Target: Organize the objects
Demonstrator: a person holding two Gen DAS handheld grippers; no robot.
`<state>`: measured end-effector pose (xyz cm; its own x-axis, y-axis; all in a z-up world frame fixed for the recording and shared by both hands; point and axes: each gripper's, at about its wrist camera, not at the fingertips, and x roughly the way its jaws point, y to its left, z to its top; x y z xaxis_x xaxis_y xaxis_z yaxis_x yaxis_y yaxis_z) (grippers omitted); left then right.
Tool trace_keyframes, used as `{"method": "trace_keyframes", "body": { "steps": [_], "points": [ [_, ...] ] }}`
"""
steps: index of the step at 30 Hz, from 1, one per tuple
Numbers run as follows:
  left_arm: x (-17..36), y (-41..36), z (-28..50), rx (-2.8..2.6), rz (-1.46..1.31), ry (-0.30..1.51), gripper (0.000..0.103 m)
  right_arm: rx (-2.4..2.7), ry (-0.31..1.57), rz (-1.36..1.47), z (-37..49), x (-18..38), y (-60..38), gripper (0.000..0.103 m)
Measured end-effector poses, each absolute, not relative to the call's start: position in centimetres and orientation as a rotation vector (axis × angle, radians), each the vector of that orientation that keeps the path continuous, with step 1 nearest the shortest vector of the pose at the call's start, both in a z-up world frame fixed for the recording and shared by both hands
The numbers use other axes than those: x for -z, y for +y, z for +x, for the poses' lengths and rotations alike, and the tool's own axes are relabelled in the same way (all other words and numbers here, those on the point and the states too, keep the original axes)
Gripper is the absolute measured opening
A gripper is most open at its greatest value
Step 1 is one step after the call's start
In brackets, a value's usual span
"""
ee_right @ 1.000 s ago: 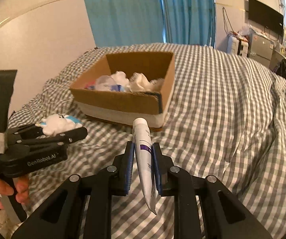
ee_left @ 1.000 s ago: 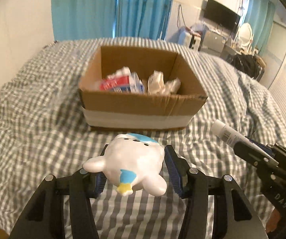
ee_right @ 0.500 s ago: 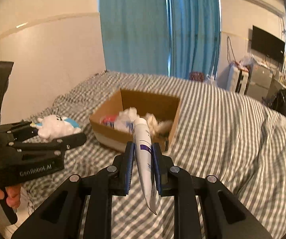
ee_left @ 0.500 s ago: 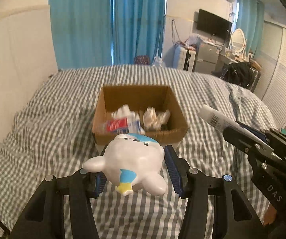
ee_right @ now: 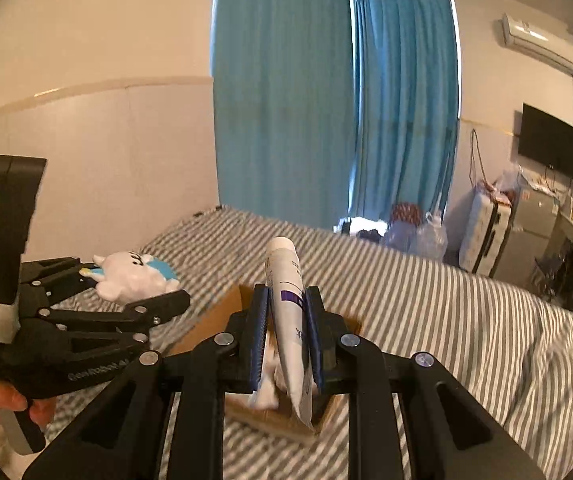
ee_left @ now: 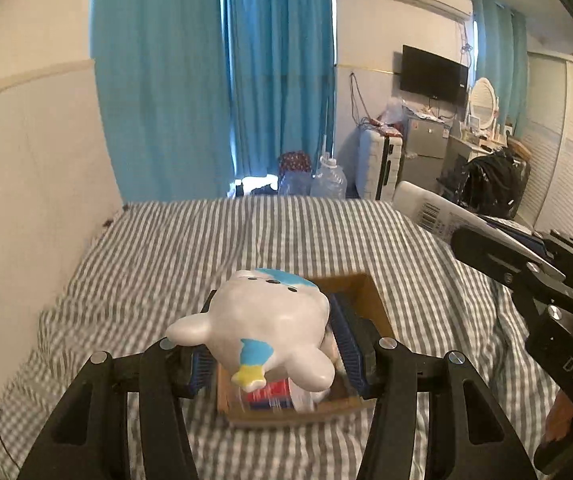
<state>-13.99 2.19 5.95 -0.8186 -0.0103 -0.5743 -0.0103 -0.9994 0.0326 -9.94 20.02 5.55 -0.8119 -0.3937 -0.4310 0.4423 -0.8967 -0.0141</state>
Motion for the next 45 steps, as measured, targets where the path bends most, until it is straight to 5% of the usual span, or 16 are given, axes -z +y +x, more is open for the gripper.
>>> {"method": "trace_keyframes", "body": {
  "steps": [8, 20, 30, 32, 34, 37, 45],
  "points": [
    [-3.3, 1.9, -20.1, 2.948, 0.991, -0.068, 0.054, 2.638, 0.166, 0.622, -17.6, -5.2, 18.0, 0.018],
    [7.2, 2.1, -24.7, 2.838, 1.301, -0.088, 0.054, 2.556, 0.114, 0.896, -24.1, 5.0, 17.5, 0.018],
    [10.6, 2.8, -25.1, 2.812, 1.411, -0.129, 0.056, 2.521, 0.141, 1.019, -26.1, 9.9, 17.0, 0.018],
    [10.9, 3.1, -25.0, 2.802, 1.418, -0.148, 0.059, 2.522, 0.132, 1.036, -26.4, 10.3, 16.9, 0.027],
    [10.7, 3.2, -24.8, 2.807, 1.399, -0.175, 0.073, 2.539, 0.122, 1.041, -26.5, 10.1, 17.1, 0.053],
    [9.3, 3.6, -23.9, 2.843, 1.315, -0.212, 0.089, 2.583, 0.099, 1.010, -26.1, 9.0, 17.7, 0.068],
    [1.8, 3.5, -20.9, 2.900, 1.122, -0.138, 0.101, 2.692, 0.062, 0.878, -23.6, 2.4, 20.1, 0.082]
  ]
}}
